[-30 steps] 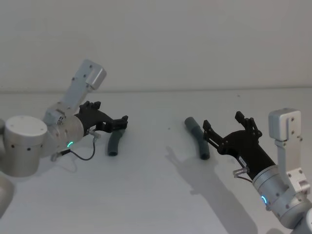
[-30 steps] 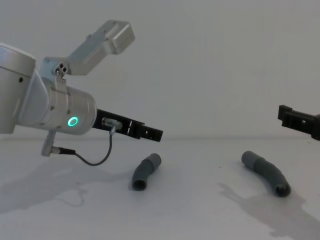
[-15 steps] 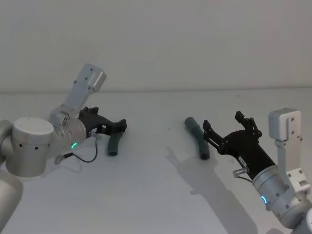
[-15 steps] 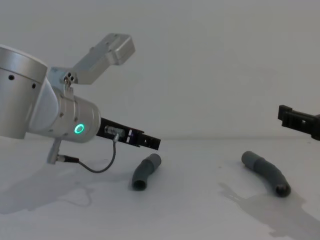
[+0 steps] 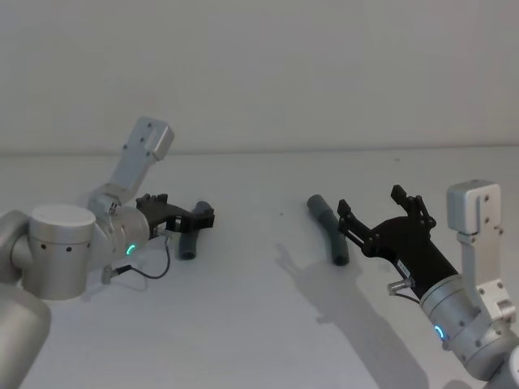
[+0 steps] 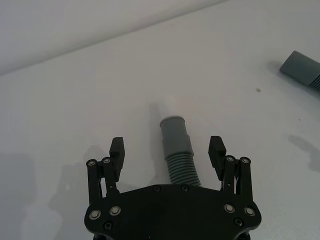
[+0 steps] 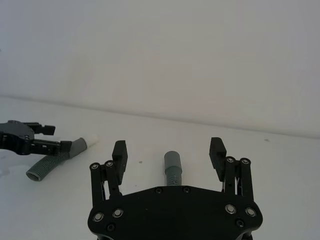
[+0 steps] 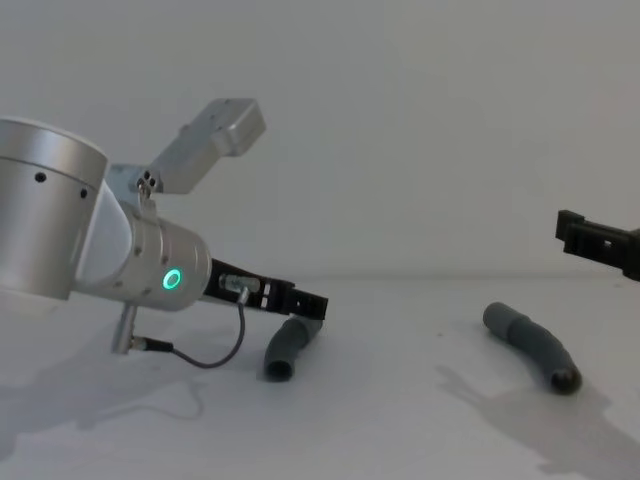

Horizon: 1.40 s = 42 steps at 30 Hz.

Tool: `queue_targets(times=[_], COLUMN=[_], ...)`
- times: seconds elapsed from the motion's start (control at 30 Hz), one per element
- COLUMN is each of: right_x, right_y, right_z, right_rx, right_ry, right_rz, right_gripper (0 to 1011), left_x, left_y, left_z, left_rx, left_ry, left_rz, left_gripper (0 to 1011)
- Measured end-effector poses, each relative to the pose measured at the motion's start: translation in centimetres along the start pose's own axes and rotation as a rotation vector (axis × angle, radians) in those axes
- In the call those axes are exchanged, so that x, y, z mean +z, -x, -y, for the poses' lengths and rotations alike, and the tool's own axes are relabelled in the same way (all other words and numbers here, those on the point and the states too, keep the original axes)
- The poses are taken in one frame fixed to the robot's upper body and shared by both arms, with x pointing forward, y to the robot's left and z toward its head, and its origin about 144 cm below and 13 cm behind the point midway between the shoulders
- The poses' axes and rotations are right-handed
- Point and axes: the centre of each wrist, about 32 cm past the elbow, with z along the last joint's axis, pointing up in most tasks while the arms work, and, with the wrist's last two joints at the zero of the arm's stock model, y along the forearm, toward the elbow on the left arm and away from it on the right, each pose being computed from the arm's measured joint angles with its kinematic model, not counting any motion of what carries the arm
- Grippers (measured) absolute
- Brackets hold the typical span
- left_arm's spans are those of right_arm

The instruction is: Use both hands to pick up one end of the pipe from the table, align the ends, and insert them.

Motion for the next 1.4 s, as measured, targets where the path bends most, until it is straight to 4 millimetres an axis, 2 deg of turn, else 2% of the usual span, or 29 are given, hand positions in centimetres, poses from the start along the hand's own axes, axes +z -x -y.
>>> queue_targets(times=[0.63, 1.4], right_x=[0.0, 0.0], right_y=[0.0, 0.0], right_z=[0.0, 0.0], right_rx=[0.0, 0.0], right_ry=[0.0, 0.0], right_rz=[0.0, 0.0], right_gripper=[1000, 1000], left_x=[-0.5, 0.5], left_y=[-0.3, -0.3], left_z=[1.9, 3.6], left_rx=[-0.02, -0.055], left_ry=[-0.065, -0.085], left_rz=[-0.026, 0.05], left_gripper=[1001, 1001])
